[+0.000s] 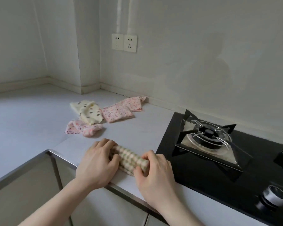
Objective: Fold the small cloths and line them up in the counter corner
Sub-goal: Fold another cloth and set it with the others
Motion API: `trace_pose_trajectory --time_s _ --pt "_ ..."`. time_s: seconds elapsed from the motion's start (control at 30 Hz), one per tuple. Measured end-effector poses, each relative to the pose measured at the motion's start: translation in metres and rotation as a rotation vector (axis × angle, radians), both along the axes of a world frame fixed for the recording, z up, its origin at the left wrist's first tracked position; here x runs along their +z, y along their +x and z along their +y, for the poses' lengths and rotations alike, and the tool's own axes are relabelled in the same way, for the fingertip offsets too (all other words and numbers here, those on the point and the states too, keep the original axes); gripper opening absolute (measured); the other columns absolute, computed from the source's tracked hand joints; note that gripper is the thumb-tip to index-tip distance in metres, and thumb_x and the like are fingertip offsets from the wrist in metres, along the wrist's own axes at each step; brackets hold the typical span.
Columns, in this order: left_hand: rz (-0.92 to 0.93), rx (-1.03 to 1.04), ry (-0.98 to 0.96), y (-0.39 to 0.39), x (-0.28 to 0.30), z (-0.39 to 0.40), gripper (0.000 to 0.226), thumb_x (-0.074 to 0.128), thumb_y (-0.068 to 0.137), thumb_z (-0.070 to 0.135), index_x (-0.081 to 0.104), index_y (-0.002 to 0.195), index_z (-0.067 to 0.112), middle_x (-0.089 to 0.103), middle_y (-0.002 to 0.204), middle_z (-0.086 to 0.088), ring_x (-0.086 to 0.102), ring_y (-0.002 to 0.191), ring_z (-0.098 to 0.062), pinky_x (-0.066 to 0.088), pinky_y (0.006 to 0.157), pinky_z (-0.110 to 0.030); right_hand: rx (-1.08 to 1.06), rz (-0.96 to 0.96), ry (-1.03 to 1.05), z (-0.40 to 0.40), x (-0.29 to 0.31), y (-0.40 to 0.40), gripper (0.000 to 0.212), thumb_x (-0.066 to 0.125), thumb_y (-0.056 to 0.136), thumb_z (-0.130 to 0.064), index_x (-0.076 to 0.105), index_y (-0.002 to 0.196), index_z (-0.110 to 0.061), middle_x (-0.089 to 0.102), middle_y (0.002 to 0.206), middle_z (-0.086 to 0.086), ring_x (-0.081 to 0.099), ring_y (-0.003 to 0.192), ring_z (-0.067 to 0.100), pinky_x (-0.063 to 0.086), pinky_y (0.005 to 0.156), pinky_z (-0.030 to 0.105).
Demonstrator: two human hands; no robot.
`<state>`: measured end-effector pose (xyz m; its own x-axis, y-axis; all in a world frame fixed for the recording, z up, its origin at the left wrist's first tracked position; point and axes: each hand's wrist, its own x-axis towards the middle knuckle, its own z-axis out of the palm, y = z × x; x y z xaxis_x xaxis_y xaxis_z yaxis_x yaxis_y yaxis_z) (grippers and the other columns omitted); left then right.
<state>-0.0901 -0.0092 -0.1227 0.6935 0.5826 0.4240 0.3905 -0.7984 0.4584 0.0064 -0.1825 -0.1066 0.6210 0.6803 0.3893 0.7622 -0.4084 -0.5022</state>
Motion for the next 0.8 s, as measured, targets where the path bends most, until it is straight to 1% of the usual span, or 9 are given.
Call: trace_pose_trajectory --time_s 0.1,0.17,0.23,0.3,0.4,0.5,0.63,0.7,0.8 --pt "0.101 -0.028 -0.091 0.0 0.003 0.003 0.049 0.034 0.08 0.047 0.058 0.12 0.033 0.051 0.122 0.021 0.046 0.114 -0.009 0.038 0.097 -0.027 -0.02 0.041 0.039 0.0 -0.008 0.003 0.015 0.061 0.081 -0.038 0.049 0.09 -0.035 0.037 0.082 -0.033 0.039 0.085 0.002 0.035 0.078 0.017" --pt "0.158 -0.082 -0.31 -0.001 0.014 0.012 0.055 0.042 0.079 0.043 0.061 0.128 0.027 0.051 0.132 0.019 0.043 0.126 -0.01 0.032 0.106 -0.024 -0.053 0.165 0.028 -0.001 -0.007 0.004 0.016 0.063 0.079 -0.038 0.051 0.09 -0.037 0.044 0.087 -0.03 0.044 0.089 -0.001 0.037 0.075 0.017" --pt "0.246 -0.147 -0.575 -0.007 0.039 0.015 0.062 0.05 0.076 0.037 0.06 0.135 0.02 0.049 0.135 0.016 0.042 0.133 -0.013 0.027 0.106 -0.02 -0.045 0.269 -0.02 -0.005 0.002 0.004 0.017 0.064 0.079 -0.036 0.051 0.09 -0.038 0.049 0.092 -0.026 0.046 0.094 -0.001 0.045 0.083 0.024" --pt "0.343 -0.151 -0.802 -0.017 0.072 0.01 0.052 0.056 0.082 0.029 0.059 0.133 0.019 0.053 0.126 0.009 0.052 0.121 -0.016 0.037 0.094 -0.017 -0.007 0.409 -0.138 -0.011 0.03 -0.002 0.015 0.066 0.082 -0.035 0.053 0.09 -0.037 0.053 0.097 -0.023 0.049 0.1 0.002 0.045 0.093 0.021" --pt "0.316 -0.045 -1.014 -0.041 0.124 -0.012 0.022 0.061 0.077 0.025 0.059 0.096 0.016 0.061 0.089 -0.001 0.057 0.078 -0.017 0.046 0.072 -0.032 -0.019 0.576 -0.229 -0.029 0.1 -0.023 0.011 0.069 0.084 -0.037 0.06 0.09 -0.034 0.065 0.089 -0.012 0.06 0.083 0.005 0.049 0.072 0.021" --pt "0.195 -0.003 -1.066 -0.083 0.175 -0.047 0.017 0.064 0.083 0.03 0.059 0.086 0.015 0.058 0.076 0.003 0.052 0.07 -0.013 0.042 0.068 -0.033 0.018 0.699 -0.22 -0.061 0.177 -0.052 0.009 0.072 0.086 -0.032 0.064 0.089 -0.032 0.071 0.086 -0.01 0.064 0.069 0.003 0.054 0.067 0.028" --pt "0.11 0.029 -1.098 -0.123 0.23 -0.103 0.018 0.065 0.096 0.023 0.065 0.087 0.007 0.063 0.074 0.006 0.054 0.067 -0.006 0.041 0.064 -0.02 0.034 0.757 -0.274 -0.113 0.25 -0.079 0.014 0.073 0.086 -0.044 0.067 0.094 -0.034 0.072 0.093 -0.014 0.066 0.076 0.002 0.053 0.071 0.021" --pt "0.104 -0.052 -1.108 -0.124 0.243 -0.125 0.018 0.065 0.097 0.017 0.065 0.091 0.001 0.064 0.074 0.004 0.056 0.068 -0.005 0.041 0.063 -0.013 -0.002 0.746 -0.279 -0.136 0.27 -0.081 0.012 0.072 0.087 -0.046 0.067 0.093 -0.037 0.071 0.092 -0.016 0.066 0.076 0.004 0.053 0.07 0.021" --pt "0.132 -0.194 -1.082 -0.105 0.263 -0.141 0.015 0.067 0.097 0.018 0.064 0.095 0.003 0.063 0.074 -0.002 0.057 0.069 -0.009 0.042 0.062 -0.015 -0.097 0.752 -0.213 -0.17 0.293 -0.084 0.011 0.071 0.089 -0.045 0.066 0.097 -0.04 0.07 0.092 -0.017 0.066 0.08 0.003 0.052 0.068 0.021"
